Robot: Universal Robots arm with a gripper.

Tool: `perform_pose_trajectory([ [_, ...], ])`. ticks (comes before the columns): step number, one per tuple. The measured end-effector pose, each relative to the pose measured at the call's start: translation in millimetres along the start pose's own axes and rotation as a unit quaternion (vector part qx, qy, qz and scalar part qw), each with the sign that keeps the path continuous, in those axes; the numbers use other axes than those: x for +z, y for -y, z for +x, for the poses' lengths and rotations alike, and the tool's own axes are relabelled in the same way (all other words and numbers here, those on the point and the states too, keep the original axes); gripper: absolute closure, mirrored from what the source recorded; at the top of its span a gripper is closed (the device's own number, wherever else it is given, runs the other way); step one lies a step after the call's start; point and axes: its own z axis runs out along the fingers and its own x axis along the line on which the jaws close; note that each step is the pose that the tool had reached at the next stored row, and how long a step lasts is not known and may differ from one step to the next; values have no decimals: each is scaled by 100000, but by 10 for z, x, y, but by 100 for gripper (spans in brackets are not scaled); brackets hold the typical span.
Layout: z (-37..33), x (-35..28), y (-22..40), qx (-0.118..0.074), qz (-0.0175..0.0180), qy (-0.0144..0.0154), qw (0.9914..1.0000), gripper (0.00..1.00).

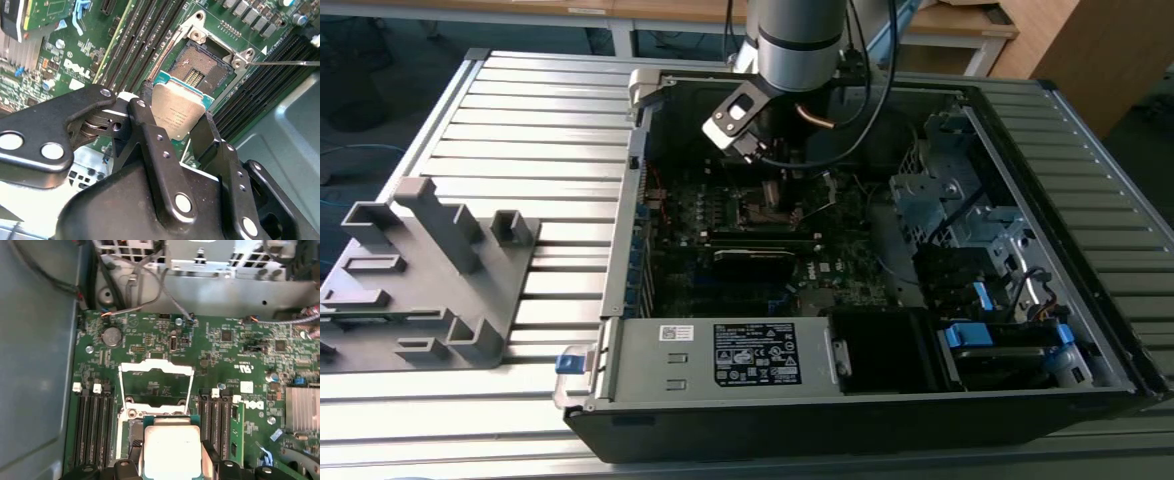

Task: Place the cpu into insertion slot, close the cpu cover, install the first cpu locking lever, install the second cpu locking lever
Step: 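Place the cpu into insertion slot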

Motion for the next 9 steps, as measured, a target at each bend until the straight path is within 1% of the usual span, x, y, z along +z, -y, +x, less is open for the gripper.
perform_pose_trajectory([
  [2, 0, 0, 0, 702, -4, 55, 99998, 46],
  [5, 3, 2, 3, 729, -20, 45, 99997, 46],
  [9, 39, 2, 16, 713, -13, 48, 99997, 46],
])
